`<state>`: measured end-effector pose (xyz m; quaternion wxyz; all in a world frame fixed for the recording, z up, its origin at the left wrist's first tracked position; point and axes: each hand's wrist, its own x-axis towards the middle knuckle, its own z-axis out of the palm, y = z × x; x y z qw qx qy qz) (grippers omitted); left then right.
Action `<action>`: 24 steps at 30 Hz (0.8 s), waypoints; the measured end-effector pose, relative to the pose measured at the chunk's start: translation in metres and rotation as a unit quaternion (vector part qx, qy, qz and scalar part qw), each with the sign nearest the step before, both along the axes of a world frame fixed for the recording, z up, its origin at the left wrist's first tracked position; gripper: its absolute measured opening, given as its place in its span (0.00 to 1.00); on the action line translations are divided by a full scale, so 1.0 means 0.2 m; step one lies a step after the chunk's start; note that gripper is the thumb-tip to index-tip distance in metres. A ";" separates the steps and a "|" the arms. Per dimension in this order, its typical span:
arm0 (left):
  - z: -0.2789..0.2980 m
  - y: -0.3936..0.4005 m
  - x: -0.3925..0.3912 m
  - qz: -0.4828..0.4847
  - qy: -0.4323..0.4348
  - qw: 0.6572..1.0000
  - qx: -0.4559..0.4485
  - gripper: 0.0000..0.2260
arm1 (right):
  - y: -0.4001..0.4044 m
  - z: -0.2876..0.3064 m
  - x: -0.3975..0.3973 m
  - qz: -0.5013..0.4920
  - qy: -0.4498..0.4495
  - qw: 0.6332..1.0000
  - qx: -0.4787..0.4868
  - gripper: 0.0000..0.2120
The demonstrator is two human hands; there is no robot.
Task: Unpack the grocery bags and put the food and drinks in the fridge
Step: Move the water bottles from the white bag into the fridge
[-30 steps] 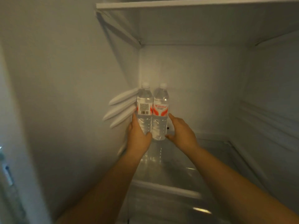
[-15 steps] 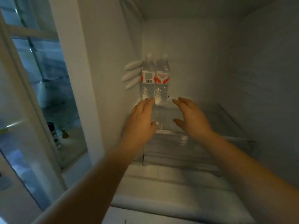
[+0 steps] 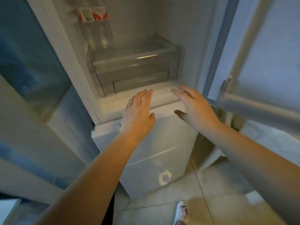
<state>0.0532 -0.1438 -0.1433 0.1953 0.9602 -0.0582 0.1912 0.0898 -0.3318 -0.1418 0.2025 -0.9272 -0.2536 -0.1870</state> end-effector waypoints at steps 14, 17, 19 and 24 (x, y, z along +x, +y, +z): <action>-0.53 -1.01 -0.42 -0.254 0.137 0.953 0.091 0.30 | -1.16 -0.52 -1.06 -0.283 0.147 0.948 0.017 0.31; -0.61 -1.37 -0.51 -0.314 0.149 0.933 0.092 0.30 | -1.49 -0.61 -1.29 -0.345 0.166 0.924 0.013 0.32; -0.64 -1.61 -0.58 -0.335 0.148 0.925 0.098 0.29 | -1.71 -0.64 -1.43 -0.372 0.179 0.911 0.014 0.32; -0.69 -2.27 -0.78 -0.385 0.147 0.906 0.093 0.29 | -2.31 -0.64 -1.71 -0.422 0.187 0.887 0.001 0.31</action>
